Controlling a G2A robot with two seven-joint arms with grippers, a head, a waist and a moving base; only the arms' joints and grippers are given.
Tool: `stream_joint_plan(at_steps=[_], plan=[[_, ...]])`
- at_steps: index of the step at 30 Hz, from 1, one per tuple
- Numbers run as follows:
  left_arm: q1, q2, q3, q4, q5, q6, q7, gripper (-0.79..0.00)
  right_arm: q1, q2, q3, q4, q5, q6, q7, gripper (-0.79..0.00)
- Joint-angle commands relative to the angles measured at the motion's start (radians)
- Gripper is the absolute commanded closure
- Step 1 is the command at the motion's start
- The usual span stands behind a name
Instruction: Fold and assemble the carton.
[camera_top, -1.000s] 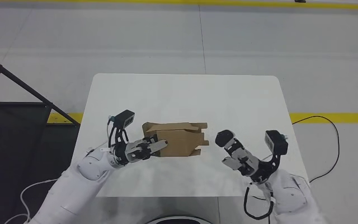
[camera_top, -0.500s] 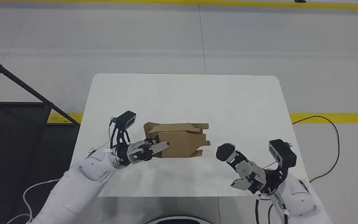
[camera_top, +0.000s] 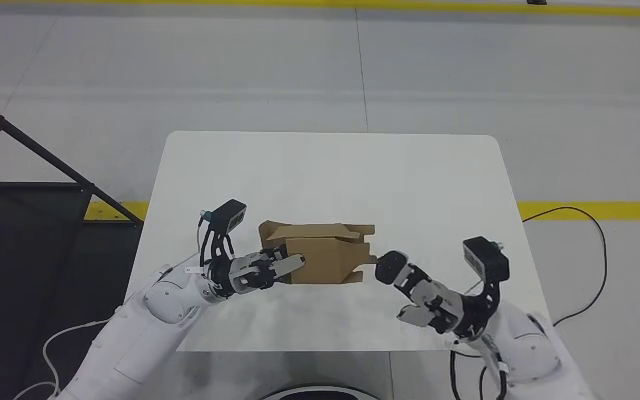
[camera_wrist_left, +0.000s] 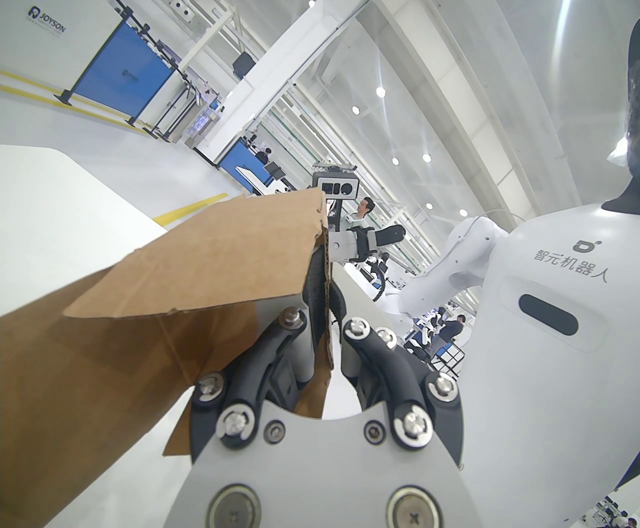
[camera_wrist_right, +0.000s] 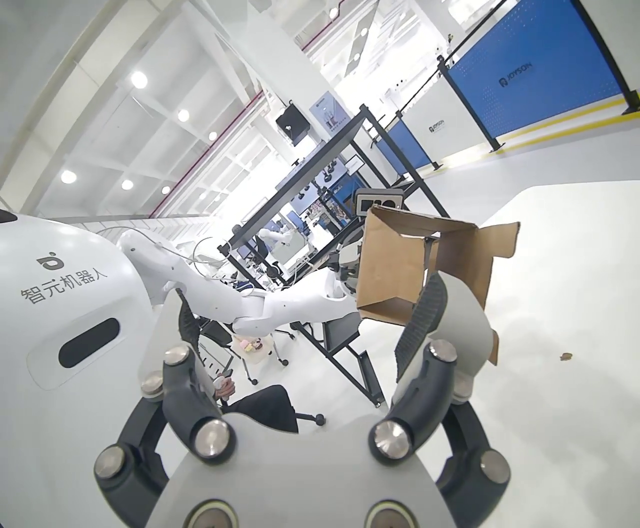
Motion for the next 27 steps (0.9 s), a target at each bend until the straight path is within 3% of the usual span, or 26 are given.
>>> stream_joint_plan(at_steps=[1,16,27], plan=[[0.000,0.000,0.000,0.000,0.000,0.000,0.000,0.000,0.018,0.000,-0.011,0.006,0.012,0.017,0.011,-0.785],[0.000,0.000,0.000,0.000,0.000,0.000,0.000,0.000,0.068,0.000,-0.028,0.005,-0.018,0.100,0.004,-0.785],[0.000,0.000,0.000,0.000,0.000,0.000,0.000,0.000,0.054,0.003,-0.032,-0.045,-0.036,0.081,0.005,-0.785]])
